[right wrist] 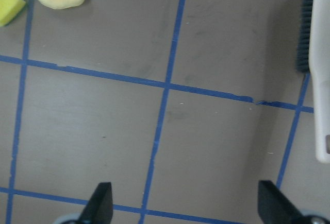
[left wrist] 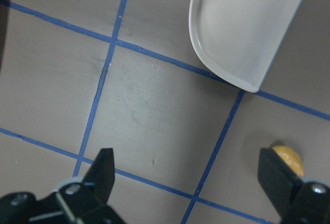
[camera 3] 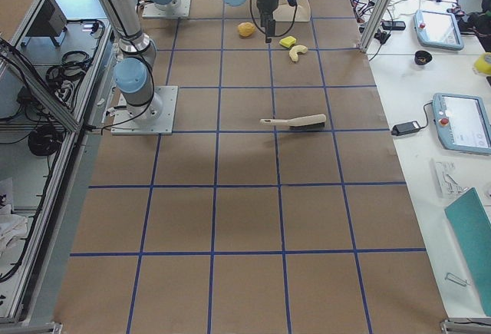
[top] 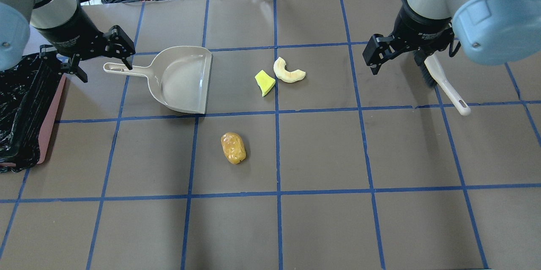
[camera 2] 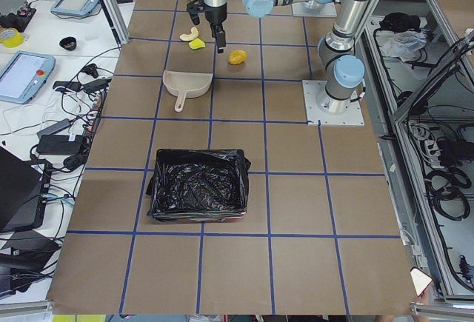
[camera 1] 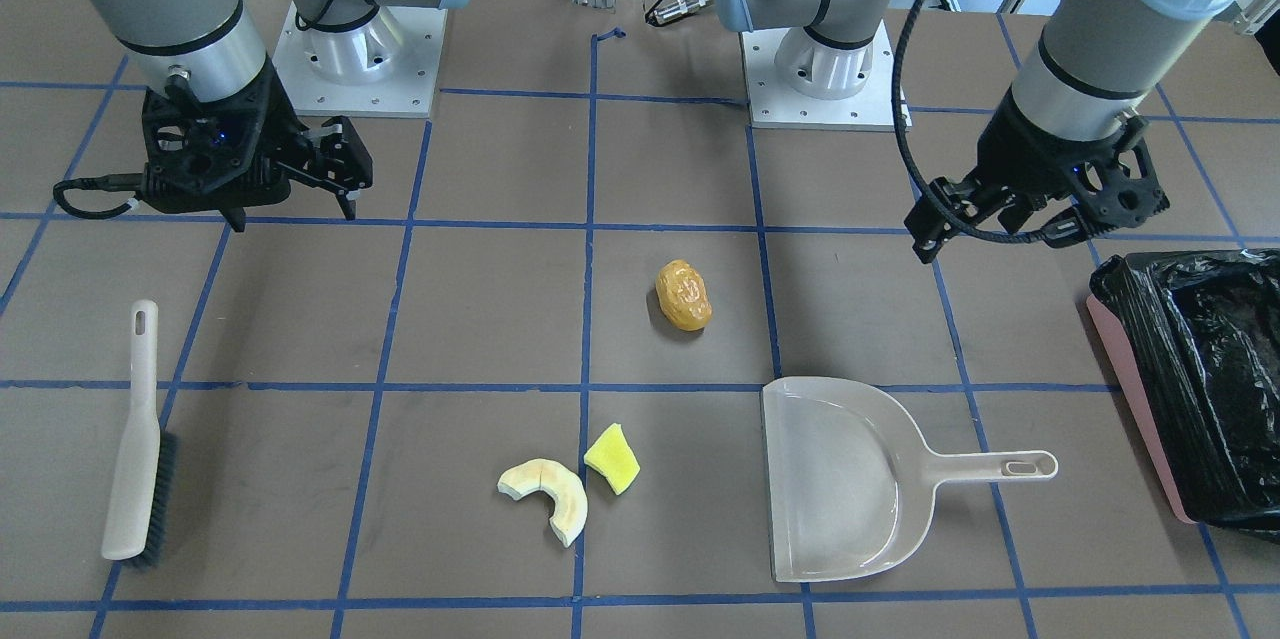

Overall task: Sweep and dump trash into bin
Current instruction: 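Grasp the dustpan handle with left gripper while right grasps the brush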

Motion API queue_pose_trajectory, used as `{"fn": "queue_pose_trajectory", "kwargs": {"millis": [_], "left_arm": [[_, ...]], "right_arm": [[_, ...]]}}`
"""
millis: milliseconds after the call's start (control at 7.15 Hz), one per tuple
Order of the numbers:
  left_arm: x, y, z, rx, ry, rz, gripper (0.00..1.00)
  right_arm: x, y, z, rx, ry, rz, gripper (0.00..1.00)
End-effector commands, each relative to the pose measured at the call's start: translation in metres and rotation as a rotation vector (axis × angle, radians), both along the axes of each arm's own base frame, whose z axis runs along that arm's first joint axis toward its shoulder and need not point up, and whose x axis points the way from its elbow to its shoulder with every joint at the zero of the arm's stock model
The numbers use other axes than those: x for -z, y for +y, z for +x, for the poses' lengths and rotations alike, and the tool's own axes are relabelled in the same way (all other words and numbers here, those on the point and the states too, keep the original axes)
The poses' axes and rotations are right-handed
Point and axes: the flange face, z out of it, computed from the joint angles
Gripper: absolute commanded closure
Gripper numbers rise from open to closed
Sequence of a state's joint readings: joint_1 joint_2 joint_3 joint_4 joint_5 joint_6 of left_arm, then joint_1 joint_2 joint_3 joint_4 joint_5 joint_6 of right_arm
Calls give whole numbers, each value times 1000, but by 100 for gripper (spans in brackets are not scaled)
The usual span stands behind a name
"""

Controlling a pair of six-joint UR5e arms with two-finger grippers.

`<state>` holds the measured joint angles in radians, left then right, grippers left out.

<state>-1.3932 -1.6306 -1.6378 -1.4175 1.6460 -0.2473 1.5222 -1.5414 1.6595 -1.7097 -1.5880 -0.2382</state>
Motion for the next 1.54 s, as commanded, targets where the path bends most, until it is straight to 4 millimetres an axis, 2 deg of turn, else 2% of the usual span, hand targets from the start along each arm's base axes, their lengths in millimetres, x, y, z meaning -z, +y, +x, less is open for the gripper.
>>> {"fn": "queue_pose_trajectory", "kwargs": {"millis": [0, 140, 280, 420, 559, 699, 839, 1119, 1259, 1399], "left_arm": [[28, -32, 22, -365, -69, -78, 0], [35, -41, 34, -464, -73, -78, 0], [36, -52, 38, -479, -70, -81, 0], [45, -70, 42, -545, -68, -80, 0], [64, -92, 42, -726, -28, -74, 0], [77, -105, 45, -857, -21, -91, 0], [95, -115, 48, -936, -29, -93, 0], [119, -136, 57, -1057, -78, -97, 0], [129, -149, 66, -1123, -127, -171, 3], [141, -154, 68, -1170, -131, -169, 6]], "right_arm": [[21, -25, -101, -79, -13, 28, 0], [28, -36, -124, -112, 4, -2, 0], [41, -44, -139, -116, 6, 3, 0], [57, -51, -156, -102, -4, 21, 0], [72, -62, -171, -100, 18, 12, 0], [86, -65, -188, -78, 34, 39, 0], [100, -63, -192, -67, 29, 68, 0], [130, -49, -193, -60, 33, 135, 0], [143, -52, -197, -64, 56, 149, 0], [159, -58, -201, -65, 70, 138, 0]]}}
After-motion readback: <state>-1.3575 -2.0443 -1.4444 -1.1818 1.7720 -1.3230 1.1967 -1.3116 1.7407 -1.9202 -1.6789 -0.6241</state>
